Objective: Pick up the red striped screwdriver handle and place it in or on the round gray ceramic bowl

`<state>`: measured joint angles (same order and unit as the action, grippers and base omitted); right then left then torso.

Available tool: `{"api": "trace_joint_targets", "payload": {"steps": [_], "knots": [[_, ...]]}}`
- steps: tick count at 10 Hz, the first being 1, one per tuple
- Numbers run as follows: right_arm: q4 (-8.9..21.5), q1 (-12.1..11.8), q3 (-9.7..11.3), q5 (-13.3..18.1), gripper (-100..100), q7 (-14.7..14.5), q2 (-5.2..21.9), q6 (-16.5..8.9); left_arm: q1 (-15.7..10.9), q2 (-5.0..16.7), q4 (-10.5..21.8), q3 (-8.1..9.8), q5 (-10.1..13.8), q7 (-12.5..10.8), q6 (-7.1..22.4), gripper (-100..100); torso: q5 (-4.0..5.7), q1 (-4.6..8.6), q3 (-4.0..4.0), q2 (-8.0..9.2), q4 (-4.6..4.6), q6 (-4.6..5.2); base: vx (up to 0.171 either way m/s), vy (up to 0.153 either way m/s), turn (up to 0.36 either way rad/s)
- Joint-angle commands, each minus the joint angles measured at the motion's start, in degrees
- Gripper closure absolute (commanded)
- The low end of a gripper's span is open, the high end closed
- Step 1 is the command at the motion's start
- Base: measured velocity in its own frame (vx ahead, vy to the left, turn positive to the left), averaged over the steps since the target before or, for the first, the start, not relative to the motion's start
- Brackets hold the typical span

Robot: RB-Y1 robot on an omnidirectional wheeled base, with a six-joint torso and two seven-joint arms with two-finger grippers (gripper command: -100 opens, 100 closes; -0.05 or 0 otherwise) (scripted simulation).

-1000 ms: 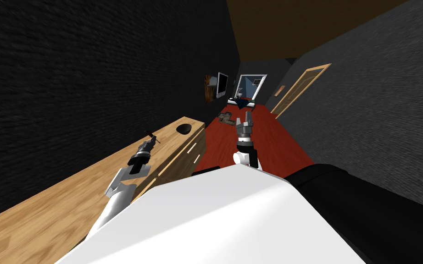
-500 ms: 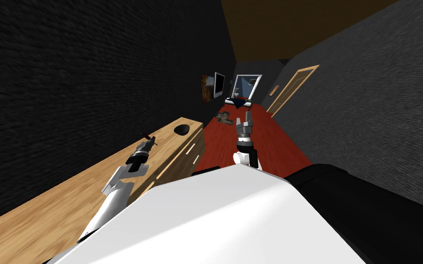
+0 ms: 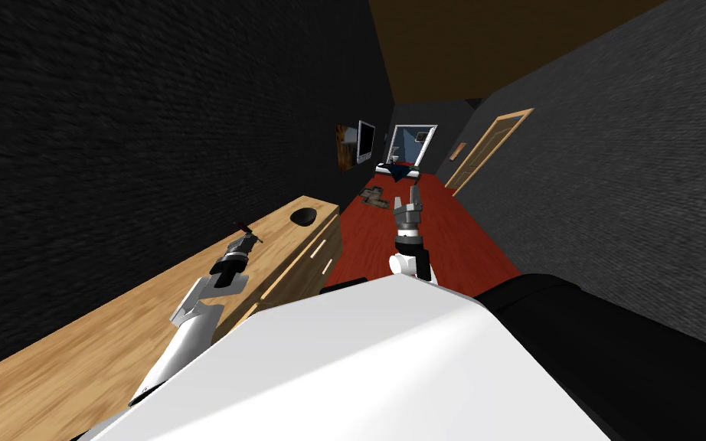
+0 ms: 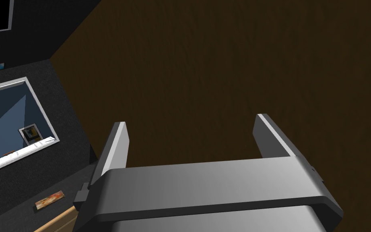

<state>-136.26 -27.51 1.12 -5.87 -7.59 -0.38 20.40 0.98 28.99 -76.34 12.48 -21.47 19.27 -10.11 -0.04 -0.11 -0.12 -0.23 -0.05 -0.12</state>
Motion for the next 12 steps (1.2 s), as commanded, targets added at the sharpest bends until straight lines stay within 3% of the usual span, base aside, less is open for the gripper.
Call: {"api": "trace_joint_targets", "payload": {"steps": [1, 2, 3, 4, 12], "knots": [[0.0, 0.0, 0.0, 0.0, 0, 0.0, 0.0, 0.0, 0.0, 0.0, 0.0, 0.0, 0.0, 0.0, 0.0, 100, 0.0, 0.0, 0.0, 0.0, 0.0, 0.0, 0.0, 0.0, 0.0], [0.0, 0.0, 0.0, 0.0, 0, 0.0, 0.0, 0.0, 0.0, 0.0, 0.0, 0.0, 0.0, 0.0, 0.0, 100, 0.0, 0.0, 0.0, 0.0, 0.0, 0.0, 0.0, 0.0, 0.0], [0.0, 0.0, 0.0, 0.0, 0, 0.0, 0.0, 0.0, 0.0, 0.0, 0.0, 0.0, 0.0, 0.0, 0.0, 0, 0.0, 0.0, 0.0, 0.0, 0.0, 0.0, 0.0, 0.0, 0.0], [0.0, 0.0, 0.0, 0.0, 0, 0.0, 0.0, 0.0, -0.1, -0.9, 0.4, 1.81, -1.4, 1.7, -0.4, -100, 0.0, 0.0, 0.0, 0.0, 0.0, 0.0, 0.047, -0.043, 0.108], [0.0, 0.0, 0.0, 0.0, 0, 0.0, 0.0, 0.0, -0.7, -5.3, 2.5, 10.47, -8.0, 9.7, -2.3, -100, 0.07, 0.32, -0.22, -0.38, -0.08, 0.0, 0.099, -0.095, 0.092]]}}
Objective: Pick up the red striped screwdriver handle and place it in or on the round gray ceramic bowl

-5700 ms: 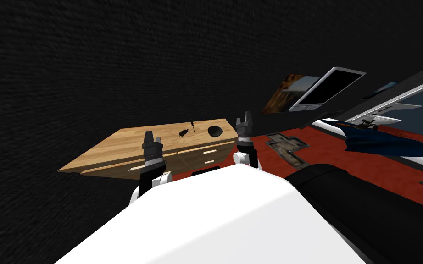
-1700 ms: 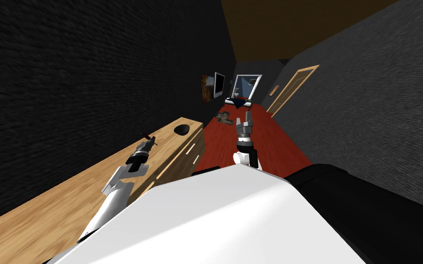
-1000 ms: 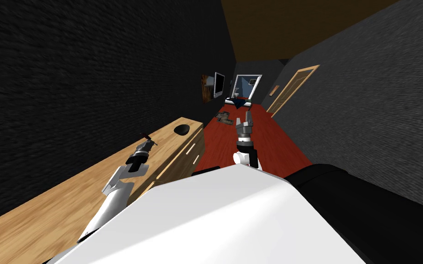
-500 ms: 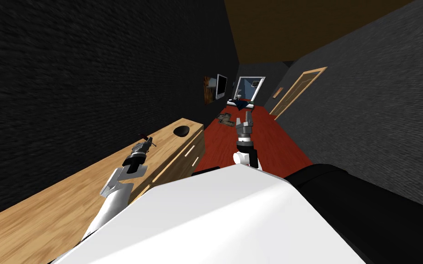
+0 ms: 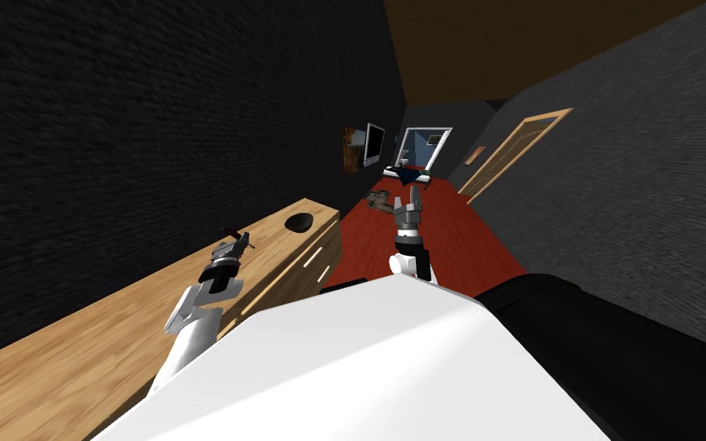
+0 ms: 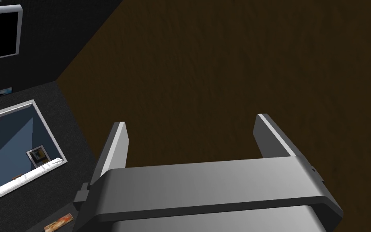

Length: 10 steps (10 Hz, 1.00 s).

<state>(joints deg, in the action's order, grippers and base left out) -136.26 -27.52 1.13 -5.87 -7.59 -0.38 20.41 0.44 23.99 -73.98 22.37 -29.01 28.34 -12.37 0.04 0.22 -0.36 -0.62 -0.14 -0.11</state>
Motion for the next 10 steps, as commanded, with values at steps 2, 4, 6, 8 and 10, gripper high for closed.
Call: {"api": "trace_joint_targets", "payload": {"steps": [2, 4, 6, 8, 10], "knots": [[0.0, 0.0, 0.0, 0.0, 0, 0.0, 0.0, 0.0, -0.3, -1.5, 0.7, 2.82, -2.2, 2.7, -0.5, -100, 0.0, -0.01, 0.0, 0.01, 0.0, 0.0, 0.095, -0.084, 0.088], [0.0, 0.0, 0.0, 0.0, 0, 0.0, 0.0, 0.0, -0.4, -2.6, 1.2, 5.01, -3.9, 4.8, -1.0, -100, -0.01, -0.06, 0.0, 0.0, 0.0, 0.01, 0.091, -0.079, 0.09], [0.0, 0.0, 0.0, 0.0, 0, 0.0, 0.0, 0.0, -0.6, -3.9, 1.9, 7.43, -5.7, 7.0, -1.5, -100, 0.0, -0.01, 0.02, 0.04, 0.01, 0.0, 0.099, -0.098, 0.097], [0.0, 0.0, 0.0, 0.0, 0, 0.0, 0.0, 0.0, -0.8, -4.9, 2.4, 9.52, -7.3, 8.9, -1.9, -100, 0.0, -0.02, -0.03, -0.04, -0.01, 0.01, 0.097, -0.085, 0.082], [0.0, 0.0, 0.0, 0.0, 0, 0.0, 0.0, 0.0, -0.7, -5.1, 2.5, 9.88, -7.5, 9.1, -2.1, -100, -0.02, -0.1, 0.01, 0.02, 0.0, 0.01, 0.063, -0.054, 0.046]]}}
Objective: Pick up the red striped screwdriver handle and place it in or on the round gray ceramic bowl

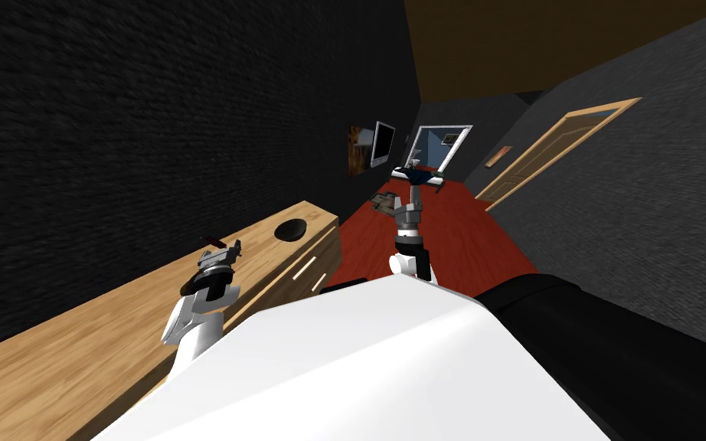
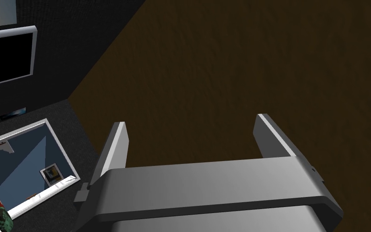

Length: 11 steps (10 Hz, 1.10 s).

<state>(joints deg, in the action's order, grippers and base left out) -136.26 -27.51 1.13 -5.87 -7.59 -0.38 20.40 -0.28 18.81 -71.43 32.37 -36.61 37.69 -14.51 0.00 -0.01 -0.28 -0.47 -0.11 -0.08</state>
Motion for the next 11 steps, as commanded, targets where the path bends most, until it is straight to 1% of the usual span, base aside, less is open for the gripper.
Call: {"api": "trace_joint_targets", "payload": {"steps": [1, 2, 3, 4, 8, 9, 10, 11], "knots": [[0.0, 0.0, 0.0, 0.0, 0, 0.0, 0.0, 0.0, 0.0, 0.0, 0.0, 0.0, 0.0, 0.0, 0.0, 0, 0.0, 0.0, 0.0, 0.0, 0.0, 0.0, 0.007, -0.007, -0.002], [0.0, 0.0, 0.0, 0.0, 0, 0.0, 0.0, 0.0, -1.1, 0.3, -0.5, 0.17, 0.0, 0.0, 1.7, -100, -0.03, -0.11, 0.07, 0.12, 0.03, -0.01, 0.008, 0.031, -0.147], [0.0, 0.0, 0.0, 0.0, 0, 0.0, 0.0, 0.0, -0.5, 0.2, -0.3, 0.06, 0.0, -0.1, 0.8, -100, -0.05, -0.25, 0.09, 0.15, 0.04, 0.03, 0.005, 0.026, -0.046], [0.0, 0.0, 0.0, 0.0, 0, 0.0, 0.0, 0.0, -0.6, 0.3, -0.4, 0.07, 0.0, -0.1, 1.0, 100, -0.07, -0.25, 0.11, 0.18, 0.04, -0.02, 0.0, 0.0, 0.0], [0.0, 0.0, 0.0, 0.0, 0, 0.0, 0.0, 0.0, -0.6, 0.3, -0.4, 0.07, 0.0, -0.1, 1.0, 100, -0.06, -0.17, 0.12, 0.2, 0.05, -0.01, 0.0, 0.0, 0.0], [0.0, 0.0, 0.0, 0.0, 0, 0.0, 0.0, 0.0, -0.6, 0.3, -0.4, 0.07, 0.0, -0.1, 1.0, 0, -0.06, -0.17, 0.12, 0.2, 0.05, -0.01, 0.0, 0.0, 0.0], [0.0, 0.0, 0.0, 0.0, 0, 0.0, 0.0, 0.0, -0.6, 0.3, -0.4, 0.06, 0.0, -0.1, 1.0, 100, -0.06, -0.17, 0.12, 0.2, 0.05, -0.01, 0.0, 0.0, 0.0], [0.0, 0.0, 0.0, 0.0, 0, 0.0, 0.0, 0.0, -0.6, 0.3, -0.4, 0.07, 0.0, -0.1, 1.0, 0, -0.06, -0.17, 0.12, 0.2, 0.05, -0.01, 0.0, 0.0, 0.0]]}}
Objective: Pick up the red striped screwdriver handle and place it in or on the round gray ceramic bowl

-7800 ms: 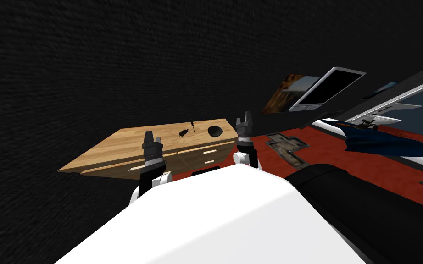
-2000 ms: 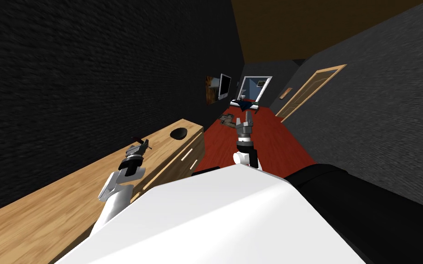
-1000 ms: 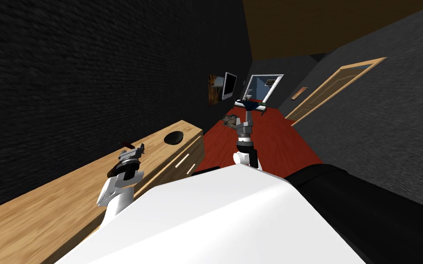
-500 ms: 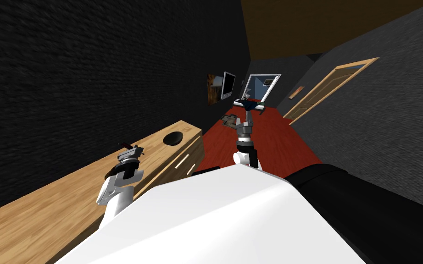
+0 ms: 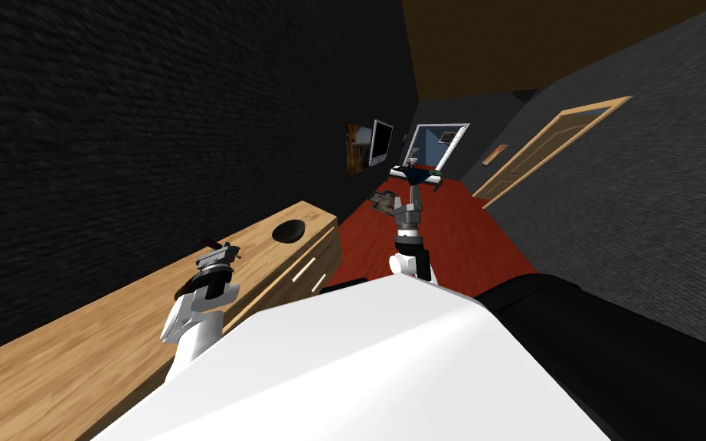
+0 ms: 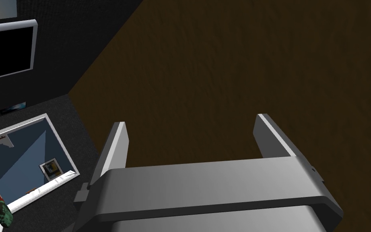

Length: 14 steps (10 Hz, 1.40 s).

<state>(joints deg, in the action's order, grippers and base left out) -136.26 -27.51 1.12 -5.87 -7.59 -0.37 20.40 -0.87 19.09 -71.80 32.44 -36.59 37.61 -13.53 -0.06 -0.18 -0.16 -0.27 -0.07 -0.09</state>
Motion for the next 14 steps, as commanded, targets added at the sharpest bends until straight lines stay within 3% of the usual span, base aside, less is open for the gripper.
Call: {"api": "trace_joint_targets", "payload": {"steps": [1, 4, 6, 9, 14], "knots": [[0.0, 0.0, 0.0, 0.0, 0, 0.0, 0.0, 0.0, -0.1, 1.1, -0.8, -0.77, 0.2, -0.8, 0.6, 100, 0.0, 0.0, 0.0, 0.0, 0.0, 0.0, -0.068, -0.052, 0.042], [0.0, 0.0, 0.0, 0.0, 0, 0.0, 0.0, 0.0, -0.9, 4.2, -2.9, -2.8, 0.8, -2.9, 2.9, 100, 0.13, 0.42, 0.42, 0.74, 0.15, -0.07, -0.176, -0.105, 0.063], [0.0, 0.0, 0.0, 0.0, 0, 0.0, 0.0, 0.0, -1.1, 4.8, -3.4, -3.26, 1.0, -3.4, 3.5, 100, 0.17, 0.56, 0.48, 0.8, 0.2, -0.06, -0.132, -0.086, 0.034], [0.0, 0.0, 0.0, 0.0, 0, 0.0, 0.0, 0.0, -2.7, 8.7, -6.0, -5.9, 2.0, -6.2, 7.5, 100, 0.17, 0.59, 0.4, 0.66, 0.17, -0.04, -0.134, -0.111, 0.059], [0.0, 0.0, 0.0, 0.0, 0, 0.0, 0.0, 0.0, -5.3, 10.9, -7.4, -7.66, 3.3, -8.1, 12.9, 100, 0.13, 0.6, 0.29, 0.44, 0.15, 0.01, -0.101, -0.125, 0.016]]}}
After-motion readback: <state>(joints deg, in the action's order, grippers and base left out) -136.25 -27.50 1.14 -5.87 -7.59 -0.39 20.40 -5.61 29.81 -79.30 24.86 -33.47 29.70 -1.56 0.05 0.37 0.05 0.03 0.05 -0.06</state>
